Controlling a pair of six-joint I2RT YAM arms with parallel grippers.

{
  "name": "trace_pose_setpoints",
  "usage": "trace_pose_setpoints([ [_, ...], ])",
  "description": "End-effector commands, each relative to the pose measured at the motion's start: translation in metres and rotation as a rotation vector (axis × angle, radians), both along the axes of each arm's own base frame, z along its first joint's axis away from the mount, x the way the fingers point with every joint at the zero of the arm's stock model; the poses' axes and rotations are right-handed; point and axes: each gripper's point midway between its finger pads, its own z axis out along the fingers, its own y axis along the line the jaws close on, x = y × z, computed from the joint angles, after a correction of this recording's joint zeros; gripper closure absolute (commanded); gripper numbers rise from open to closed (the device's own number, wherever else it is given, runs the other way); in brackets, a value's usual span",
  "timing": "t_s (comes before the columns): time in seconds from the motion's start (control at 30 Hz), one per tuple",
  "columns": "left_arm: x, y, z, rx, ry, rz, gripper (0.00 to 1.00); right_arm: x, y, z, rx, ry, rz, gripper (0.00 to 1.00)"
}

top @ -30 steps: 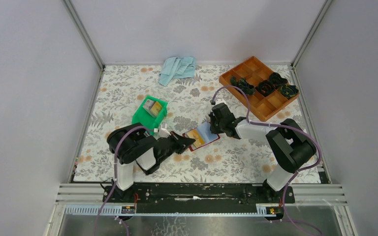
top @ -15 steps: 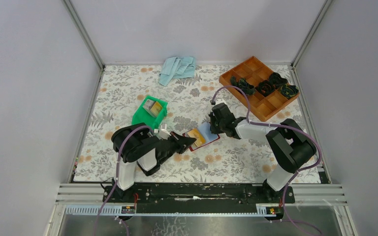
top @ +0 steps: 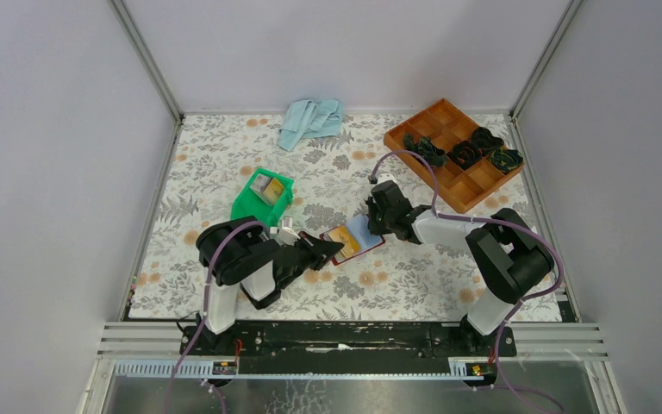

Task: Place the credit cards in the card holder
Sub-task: Insert the credit card into the card holder.

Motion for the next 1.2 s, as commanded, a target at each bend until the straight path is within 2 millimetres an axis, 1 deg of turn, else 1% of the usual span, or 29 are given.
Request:
trace_pose_setpoints([
  [0.0, 0.006, -0.002, 0.012, -0.013, -0.068, 0.018, 1.00, -0.046, -0.028, -0.042, -0.125, 0.185, 0.019, 0.86],
  [0.27, 0.008, -0.003, 0.010, 0.008, -0.077, 0.025, 1.00, -0.047, -0.028, -0.042, -0.124, 0.187, 0.020, 0.86],
  [0.87, 0.007, 0.000, 0.000, 0.072, -0.068, 0.036, 1.00, -0.047, -0.028, -0.042, -0.121, 0.186, 0.019, 0.86],
  [1.17, 0.013, -0.007, 0.000, 0.053, -0.070, 0.040, 1.00, -0.049, -0.029, -0.045, -0.124, 0.192, 0.019, 0.86],
])
